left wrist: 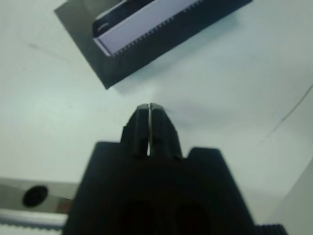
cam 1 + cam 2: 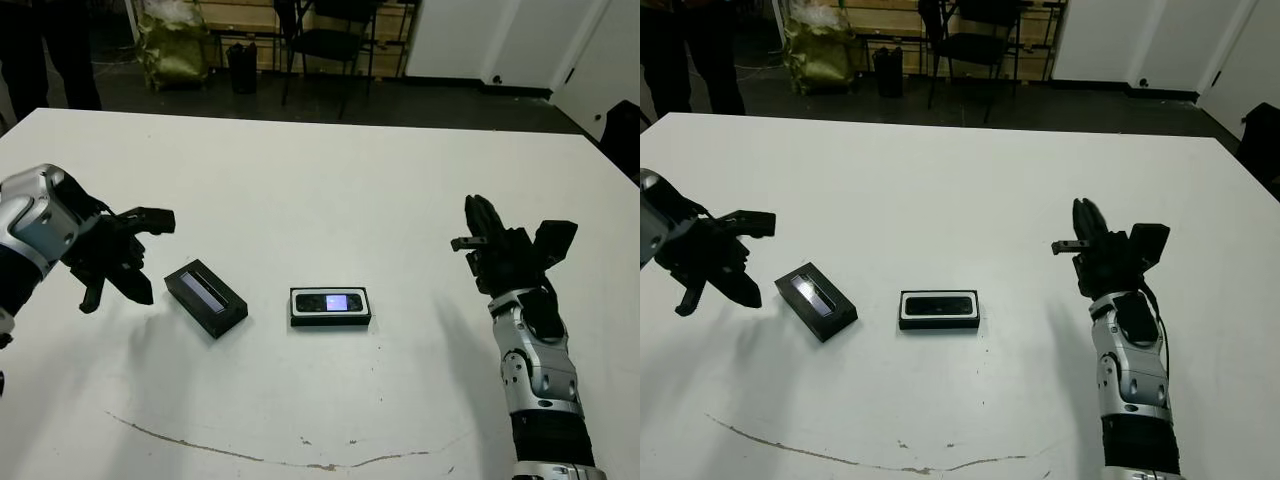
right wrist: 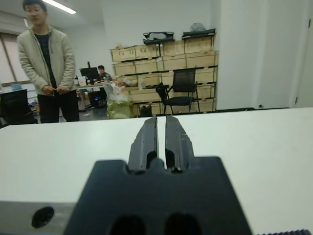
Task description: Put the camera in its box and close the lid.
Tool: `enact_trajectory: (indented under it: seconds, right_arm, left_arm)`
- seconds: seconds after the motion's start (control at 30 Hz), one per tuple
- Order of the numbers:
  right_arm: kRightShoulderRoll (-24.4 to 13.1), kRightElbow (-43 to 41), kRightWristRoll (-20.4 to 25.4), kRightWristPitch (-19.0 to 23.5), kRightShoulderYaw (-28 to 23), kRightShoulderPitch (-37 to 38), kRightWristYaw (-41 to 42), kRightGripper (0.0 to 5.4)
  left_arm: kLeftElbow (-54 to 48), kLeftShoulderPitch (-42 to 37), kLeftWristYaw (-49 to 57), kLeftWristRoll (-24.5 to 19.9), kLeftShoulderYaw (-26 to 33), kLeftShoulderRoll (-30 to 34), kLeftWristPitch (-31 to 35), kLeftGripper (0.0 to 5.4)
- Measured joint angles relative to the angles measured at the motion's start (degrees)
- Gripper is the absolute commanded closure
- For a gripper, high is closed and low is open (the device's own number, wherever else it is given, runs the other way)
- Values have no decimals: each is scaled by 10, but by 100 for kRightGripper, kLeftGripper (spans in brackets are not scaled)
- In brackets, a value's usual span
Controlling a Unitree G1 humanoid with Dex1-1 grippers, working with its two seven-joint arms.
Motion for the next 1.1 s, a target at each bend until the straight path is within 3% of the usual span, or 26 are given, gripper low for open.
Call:
enact_trajectory:
  seconds: [0.13, 0.37, 0.5, 0.87, 1.1]
  right_arm:
    - [-1, -25, -6, 35, 3, 6, -17, 539]
    - [-4, 2, -2, 28, -3, 7, -7, 539]
    - [-4, -36, -5, 53, -1, 13, -21, 539]
    - [-4, -45, -3, 60, -4, 15, -17, 539]
    - [-12, -32, 3, 57, -10, 17, -2, 539]
  left_arm:
    - [29, 0, 0, -3, -6, -12, -6, 540]
    - [50, -5, -1, 7, -9, -34, -7, 540]
    - [57, -7, -2, 20, -2, -41, -13, 540]
    - [92, -16, 7, 33, 7, -52, -26, 540]
    - [110, -15, 27, 54, 25, -56, -64, 540]
